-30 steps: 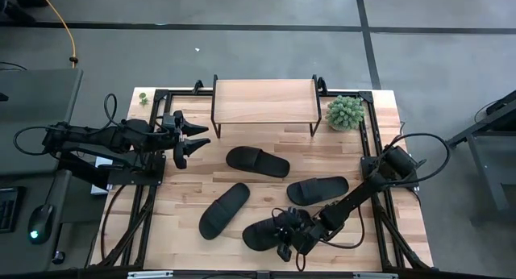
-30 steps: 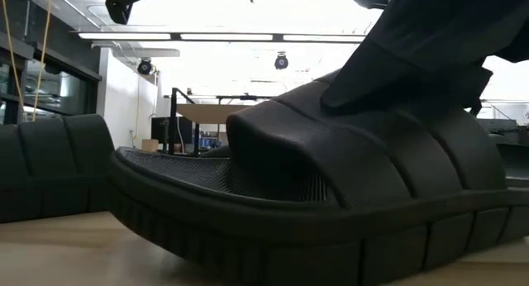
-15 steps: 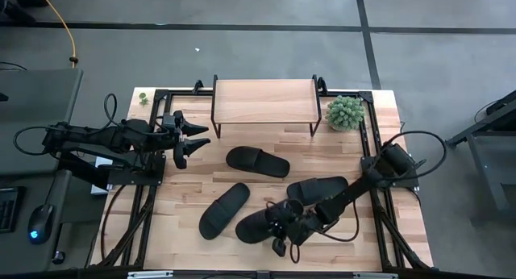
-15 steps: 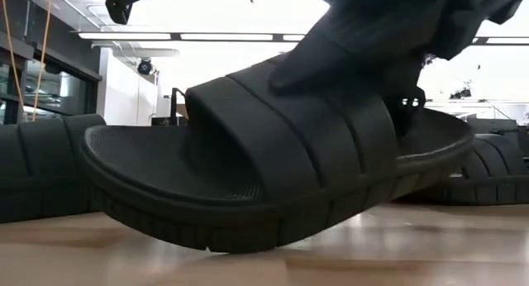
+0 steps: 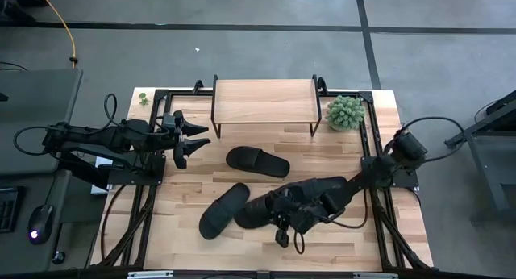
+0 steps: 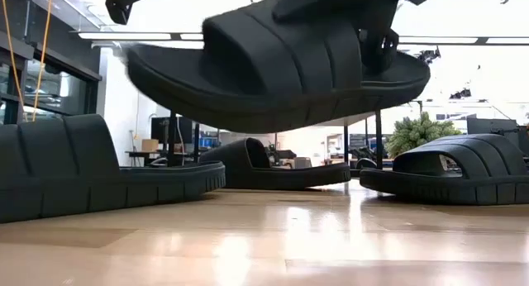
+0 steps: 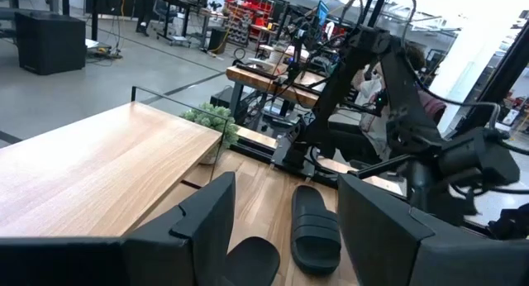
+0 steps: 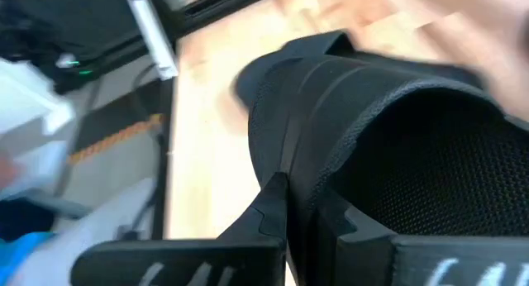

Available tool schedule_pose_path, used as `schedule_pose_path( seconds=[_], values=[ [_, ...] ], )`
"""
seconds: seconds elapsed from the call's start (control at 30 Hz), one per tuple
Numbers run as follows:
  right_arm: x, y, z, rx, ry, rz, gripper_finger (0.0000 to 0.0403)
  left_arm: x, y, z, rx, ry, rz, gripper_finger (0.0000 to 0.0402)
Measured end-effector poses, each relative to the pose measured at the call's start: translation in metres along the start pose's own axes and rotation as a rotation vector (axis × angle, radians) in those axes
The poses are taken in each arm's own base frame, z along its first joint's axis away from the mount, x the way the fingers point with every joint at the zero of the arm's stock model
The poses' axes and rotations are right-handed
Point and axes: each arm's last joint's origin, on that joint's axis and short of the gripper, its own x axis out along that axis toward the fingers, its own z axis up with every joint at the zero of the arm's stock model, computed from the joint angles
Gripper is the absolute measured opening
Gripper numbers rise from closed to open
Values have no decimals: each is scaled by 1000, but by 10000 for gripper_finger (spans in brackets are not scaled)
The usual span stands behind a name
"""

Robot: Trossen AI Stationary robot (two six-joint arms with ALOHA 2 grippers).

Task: Pick and place slides into the shelf
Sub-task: Put the black slipper on the shelf

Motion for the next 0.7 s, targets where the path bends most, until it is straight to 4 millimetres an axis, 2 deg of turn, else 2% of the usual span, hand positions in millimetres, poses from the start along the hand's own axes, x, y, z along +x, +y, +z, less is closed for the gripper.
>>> schedule_pose_path(
  seconds=[0.3,0.5,0.7],
  values=[
    [-25,-20,23,-93,34,-135,2,0,0,0,0,1,0,198],
    [-40,-25,32,-229,77,-142,2,0,0,-1,2,5,1,198],
    [-46,-36,39,-283,153,-109,2,6,-1,-4,11,33,3,198]
  ],
)
